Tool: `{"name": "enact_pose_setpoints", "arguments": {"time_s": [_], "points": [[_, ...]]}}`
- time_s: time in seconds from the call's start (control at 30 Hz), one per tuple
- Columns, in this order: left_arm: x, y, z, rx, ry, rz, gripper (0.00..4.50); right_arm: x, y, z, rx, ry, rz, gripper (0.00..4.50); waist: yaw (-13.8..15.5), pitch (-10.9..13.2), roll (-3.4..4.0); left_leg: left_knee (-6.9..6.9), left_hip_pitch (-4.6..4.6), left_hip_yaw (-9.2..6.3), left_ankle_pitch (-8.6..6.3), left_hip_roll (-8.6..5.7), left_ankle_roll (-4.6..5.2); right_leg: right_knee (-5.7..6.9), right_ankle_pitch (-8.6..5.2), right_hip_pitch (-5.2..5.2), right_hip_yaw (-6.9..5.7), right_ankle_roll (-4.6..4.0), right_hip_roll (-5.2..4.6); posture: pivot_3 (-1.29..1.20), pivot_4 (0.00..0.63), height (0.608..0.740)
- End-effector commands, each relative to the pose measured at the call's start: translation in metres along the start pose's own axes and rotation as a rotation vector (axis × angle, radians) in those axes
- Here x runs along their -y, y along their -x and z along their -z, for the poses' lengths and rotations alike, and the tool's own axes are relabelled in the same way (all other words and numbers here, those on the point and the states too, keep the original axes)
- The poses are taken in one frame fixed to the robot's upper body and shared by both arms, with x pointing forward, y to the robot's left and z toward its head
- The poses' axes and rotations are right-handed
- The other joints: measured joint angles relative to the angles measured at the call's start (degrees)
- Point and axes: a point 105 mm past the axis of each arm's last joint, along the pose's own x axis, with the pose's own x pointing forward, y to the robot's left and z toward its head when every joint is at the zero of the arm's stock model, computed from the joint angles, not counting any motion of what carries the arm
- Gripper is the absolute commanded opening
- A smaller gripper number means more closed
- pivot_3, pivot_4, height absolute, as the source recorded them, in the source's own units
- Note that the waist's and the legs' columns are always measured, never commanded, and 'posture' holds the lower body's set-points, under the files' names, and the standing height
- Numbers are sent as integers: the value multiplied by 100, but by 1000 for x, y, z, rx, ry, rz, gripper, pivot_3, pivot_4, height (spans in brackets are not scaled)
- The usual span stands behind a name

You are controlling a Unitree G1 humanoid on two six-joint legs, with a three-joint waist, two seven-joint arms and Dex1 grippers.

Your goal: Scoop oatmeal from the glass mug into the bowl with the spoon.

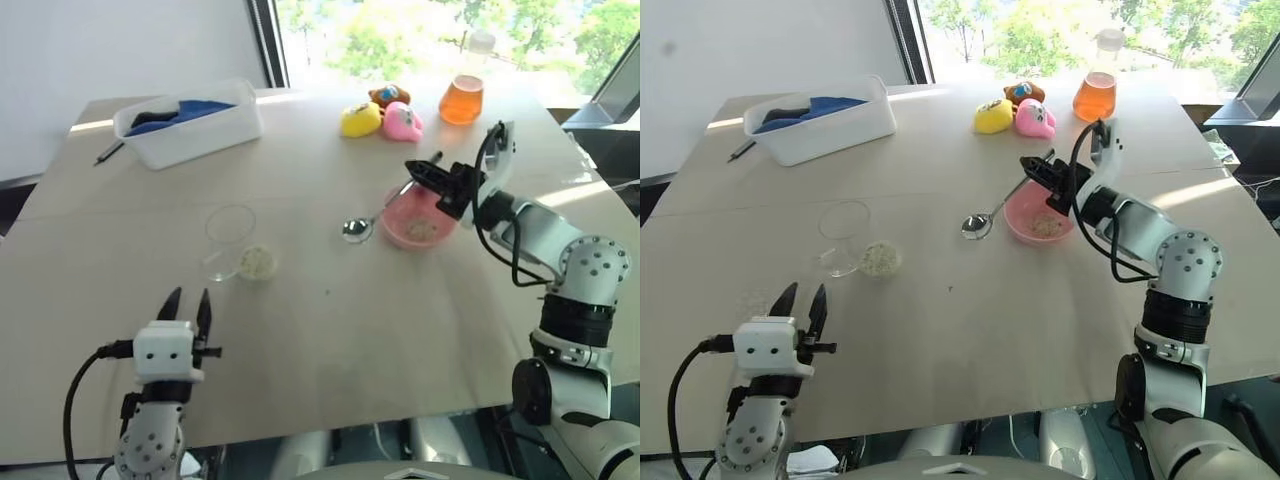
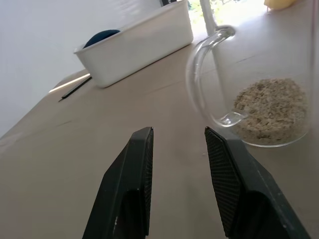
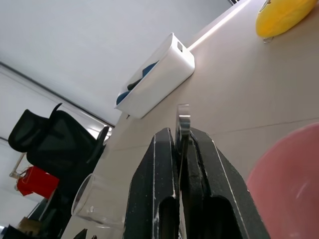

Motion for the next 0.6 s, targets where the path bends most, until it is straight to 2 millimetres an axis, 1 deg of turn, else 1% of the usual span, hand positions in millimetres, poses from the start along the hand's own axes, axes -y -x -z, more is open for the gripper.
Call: {"name": "enact_pose_setpoints", "arguments": {"time_s": [0.03,0.13,0.3,0.5,0.53,0.57,0.6], "points": [[5,-8,-7,45,-31,41,1694,-12,4,-9,38,34,-42,0,-3,0,0,0,0,0,0,0,0,1,0,0,0,0,0,0,150,740],[1,-11,-3,35,-21,17,1694,-12,5,-9,34,44,-40,0,-29,0,0,0,0,6,0,-1,0,-2,0,-1,8,0,1,0,150,740],[-3,-19,-4,48,-19,5,1694,-11,5,-8,31,49,-38,0,-15,0,1,0,0,4,0,1,0,-2,0,-2,4,0,2,0,150,740],[2,-28,-5,64,2,26,1694,-10,7,-7,31,55,-32,0,-9,0,0,6,0,4,0,0,0,5,0,-1,5,0,1,0,150,740],[3,-28,-5,64,3,25,1461,-10,6,-7,32,54,-32,0,-10,0,0,6,0,4,0,0,0,5,0,-2,5,0,1,0,150,740],[3,-29,-4,62,6,23,1055,-10,6,-7,32,55,-32,0,-14,0,0,6,0,4,0,0,0,5,0,-2,5,0,1,0,150,740],[3,-29,-3,55,6,20,805,-9,6,-7,33,55,-32,0,-17,0,0,6,0,4,0,0,0,4,0,-2,6,0,2,0,150,740]]}}
